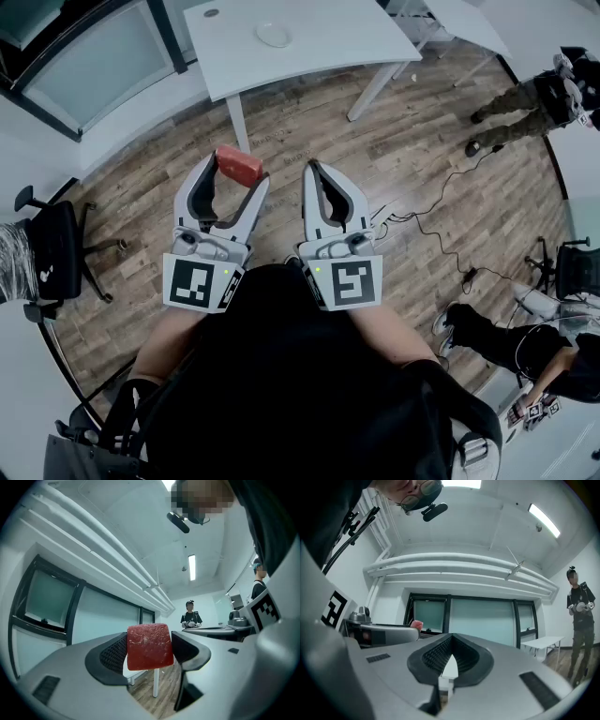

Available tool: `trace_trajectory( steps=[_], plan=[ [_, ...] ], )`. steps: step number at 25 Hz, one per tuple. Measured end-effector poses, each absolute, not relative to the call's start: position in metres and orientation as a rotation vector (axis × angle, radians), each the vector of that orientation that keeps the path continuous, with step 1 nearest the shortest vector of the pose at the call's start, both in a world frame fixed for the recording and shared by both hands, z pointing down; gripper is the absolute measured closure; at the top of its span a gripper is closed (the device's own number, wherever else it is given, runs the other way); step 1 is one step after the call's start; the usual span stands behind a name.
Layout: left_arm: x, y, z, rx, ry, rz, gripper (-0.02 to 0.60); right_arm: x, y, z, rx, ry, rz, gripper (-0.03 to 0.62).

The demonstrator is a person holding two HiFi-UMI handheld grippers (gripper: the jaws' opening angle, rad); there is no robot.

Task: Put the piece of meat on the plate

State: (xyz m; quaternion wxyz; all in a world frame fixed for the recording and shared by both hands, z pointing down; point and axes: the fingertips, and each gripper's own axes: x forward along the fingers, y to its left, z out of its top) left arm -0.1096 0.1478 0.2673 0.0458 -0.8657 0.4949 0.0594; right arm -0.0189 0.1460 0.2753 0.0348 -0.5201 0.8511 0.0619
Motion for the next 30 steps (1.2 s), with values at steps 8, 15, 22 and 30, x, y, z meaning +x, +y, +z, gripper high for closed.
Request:
trace_trajectory(
  steps=[8,15,22,30],
  plan=[
    [-0.079,0.150,0.269,-2.619,1.529,0.160,0.285,0.009,0.146,0.276,-1.529,2.627,0.177,0.591],
    [-0.059,0.145,0.269,-2.581,1.582,0.150,0.285,0.034,0.139,0.279,-1.473,2.632,0.147,0.591],
    [-0.050,0.138,0.277,-2.581,1.620,0.105,0.285,0.043,0.128,0.293,-1.462,2.655,0.070,0.591],
    [-0.059,0.087,0.294,-2.624,1.642,0.105,0.285,0.038,0.081,0.314,-1.533,2.686,0.015,0.591]
  ],
)
